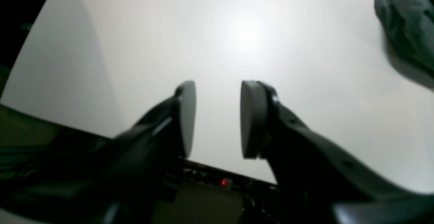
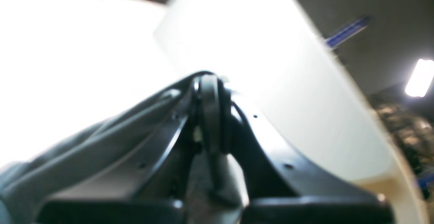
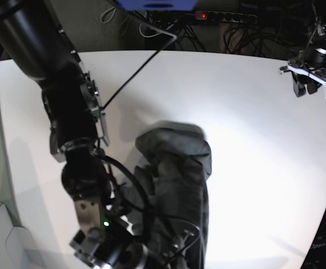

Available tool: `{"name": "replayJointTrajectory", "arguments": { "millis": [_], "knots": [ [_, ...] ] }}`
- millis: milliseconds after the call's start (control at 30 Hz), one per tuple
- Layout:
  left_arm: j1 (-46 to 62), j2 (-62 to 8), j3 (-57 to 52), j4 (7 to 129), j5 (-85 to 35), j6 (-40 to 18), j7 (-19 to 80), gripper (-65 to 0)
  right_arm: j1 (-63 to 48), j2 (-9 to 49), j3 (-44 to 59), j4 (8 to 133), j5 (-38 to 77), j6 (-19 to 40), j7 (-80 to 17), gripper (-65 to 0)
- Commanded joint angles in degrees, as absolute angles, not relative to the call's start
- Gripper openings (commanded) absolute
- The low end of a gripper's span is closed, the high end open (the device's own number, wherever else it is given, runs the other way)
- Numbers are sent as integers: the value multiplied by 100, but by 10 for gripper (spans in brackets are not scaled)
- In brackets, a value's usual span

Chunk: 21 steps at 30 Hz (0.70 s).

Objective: Layout the t-shirt on the table in an organized manner, then fold the t-shirt properly
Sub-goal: 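Lower the t-shirt back onto the table with the right gripper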

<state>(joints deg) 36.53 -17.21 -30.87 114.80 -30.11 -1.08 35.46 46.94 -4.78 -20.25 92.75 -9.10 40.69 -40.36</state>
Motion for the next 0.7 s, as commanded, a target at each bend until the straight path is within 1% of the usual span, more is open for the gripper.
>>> {"name": "replayJointTrajectory", "arguments": {
  "millis": [0, 100, 233, 300, 367, 400, 467, 567, 633, 667],
  "knots": [
    [3679, -1798, -3134, 11574, -3020, -84, 3424, -433, 4919, -629, -2009, 9156, -884, 4000, -3767, -650],
    [3679, -1798, -3134, 11574, -3020, -84, 3424, -433, 4954, -892, -2026, 8558, -884, 4000, -3486, -650],
    [3679, -1798, -3134, 11574, -3020, -84, 3424, -433, 5024, -900, -2519, 7714, -884, 4000, -3178, -650],
    [3679, -1798, -3125, 11574, -3020, -84, 3424, -433, 5121, -900, -2870, 7248, -892, 4000, -3002, -630],
    [3679, -1798, -3125, 11574, -3020, -84, 3424, -433, 5174, -900, -3090, 6853, -892, 3758, -2853, -581],
    [3679, -1798, -3125, 11574, -3020, -84, 3424, -433, 5191, -900, -3196, 6677, -892, 3591, -2774, -541],
    [3679, -1798, -3099, 11574, -3020, -84, 3424, -433, 5200, -900, -3327, 6457, -884, 3407, -2607, -449],
    [3679, -1798, -3081, 11574, -3020, -84, 3433, -433, 5147, -900, -3292, 6519, -884, 3336, -2563, -299],
    [3679, -1798, -3081, 11574, -3020, -84, 3433, -433, 5068, -900, -3292, 6809, -884, 3336, -2563, -249],
    [3679, -1798, -3081, 11574, -3020, -84, 3433, -433, 4971, -900, -3292, 7029, -884, 3336, -2563, -246]
  ]
}}
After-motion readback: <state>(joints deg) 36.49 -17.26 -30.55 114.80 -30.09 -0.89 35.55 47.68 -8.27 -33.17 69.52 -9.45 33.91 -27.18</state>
